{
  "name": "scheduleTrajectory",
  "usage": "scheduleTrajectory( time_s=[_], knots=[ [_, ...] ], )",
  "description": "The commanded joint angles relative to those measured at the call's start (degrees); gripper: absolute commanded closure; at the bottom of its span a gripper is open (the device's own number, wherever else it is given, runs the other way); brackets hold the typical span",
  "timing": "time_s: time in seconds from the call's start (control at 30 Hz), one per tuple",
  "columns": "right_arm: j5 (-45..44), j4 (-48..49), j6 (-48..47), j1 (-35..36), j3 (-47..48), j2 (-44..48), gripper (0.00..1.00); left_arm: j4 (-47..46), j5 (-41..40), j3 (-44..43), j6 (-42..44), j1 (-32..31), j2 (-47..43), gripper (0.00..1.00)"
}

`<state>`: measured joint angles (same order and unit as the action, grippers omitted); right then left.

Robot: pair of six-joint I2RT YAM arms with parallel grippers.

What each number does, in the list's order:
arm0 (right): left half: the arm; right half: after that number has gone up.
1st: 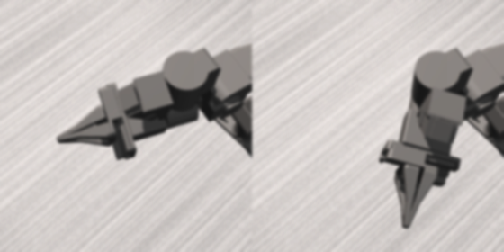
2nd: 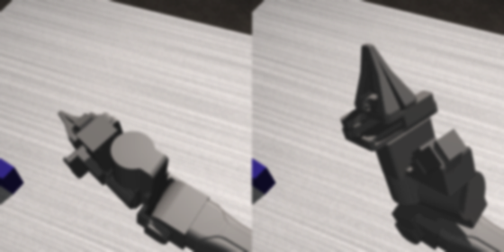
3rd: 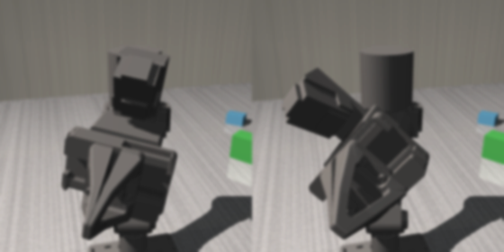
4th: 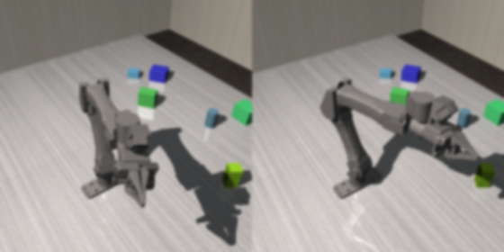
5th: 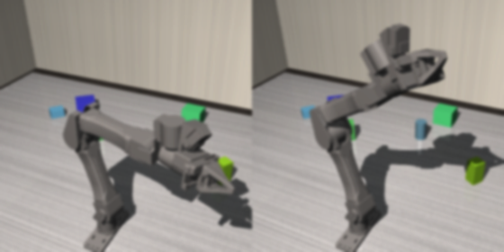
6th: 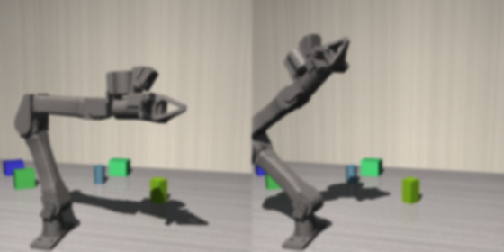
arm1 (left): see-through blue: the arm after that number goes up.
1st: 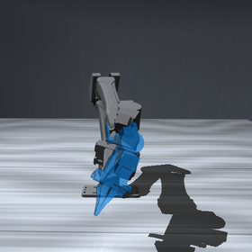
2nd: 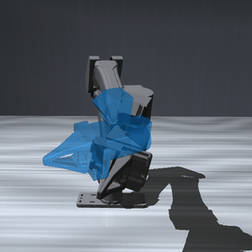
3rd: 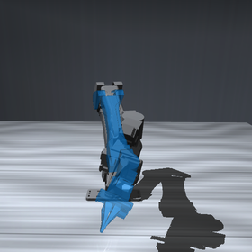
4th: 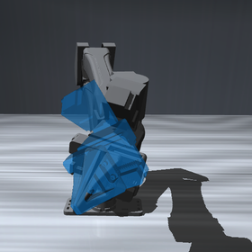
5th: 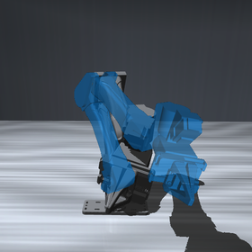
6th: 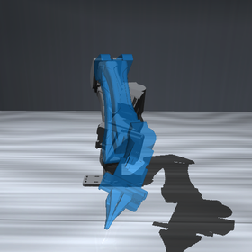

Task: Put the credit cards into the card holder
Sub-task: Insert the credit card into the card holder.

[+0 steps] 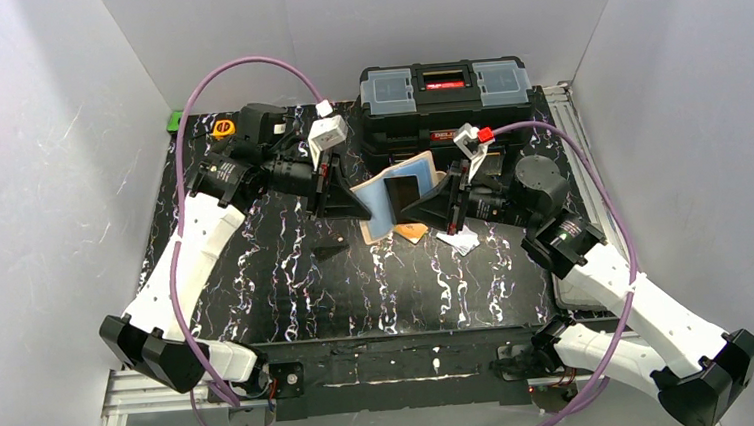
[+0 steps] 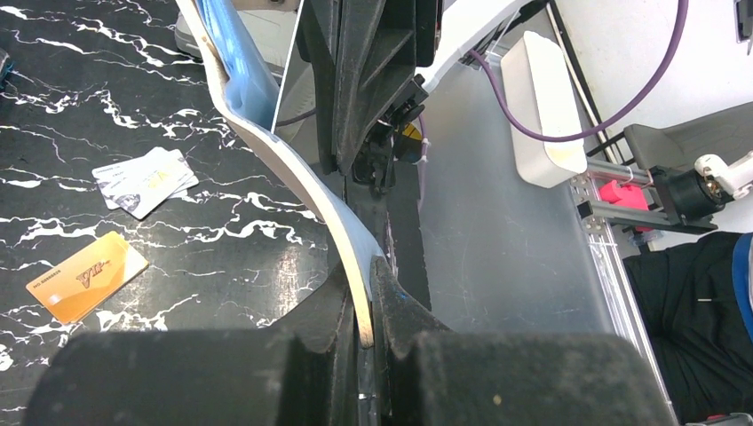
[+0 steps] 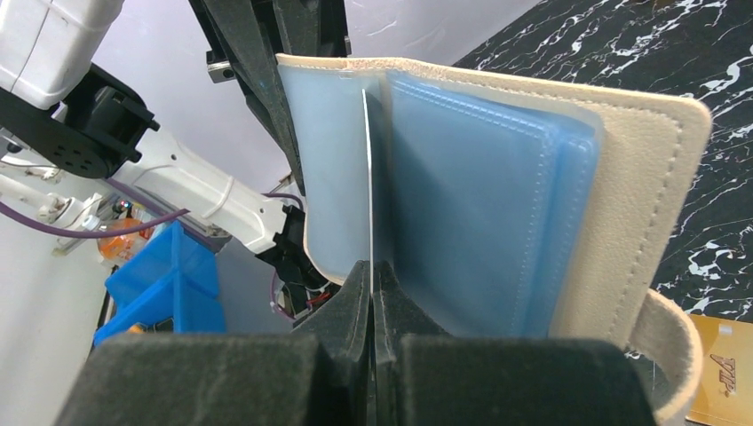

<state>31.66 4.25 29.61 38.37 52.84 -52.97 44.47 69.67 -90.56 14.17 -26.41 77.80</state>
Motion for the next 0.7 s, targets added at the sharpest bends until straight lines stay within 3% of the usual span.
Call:
scheduleTrajectory(
  time_s=[0.0,0.3,0.67],
  knots=[
    [2.51,-1.06,-1.75,0.25,1.25,-0.12,0.99,1.83,2.88,-1.15,4.04,-0.66,-3.39,1.00],
    [6.09,2.69,-1.72,0.24,-1.12,1.28,0.99,9.22,0.26,-2.93,12.24,-1.00,-2.52,1.00],
    [9.83,3.71,0.28,0.29,-2.60,0.04,0.99,10.61,-0.76,-2.28,14.49,-2.05,-2.55,1.00]
  ],
)
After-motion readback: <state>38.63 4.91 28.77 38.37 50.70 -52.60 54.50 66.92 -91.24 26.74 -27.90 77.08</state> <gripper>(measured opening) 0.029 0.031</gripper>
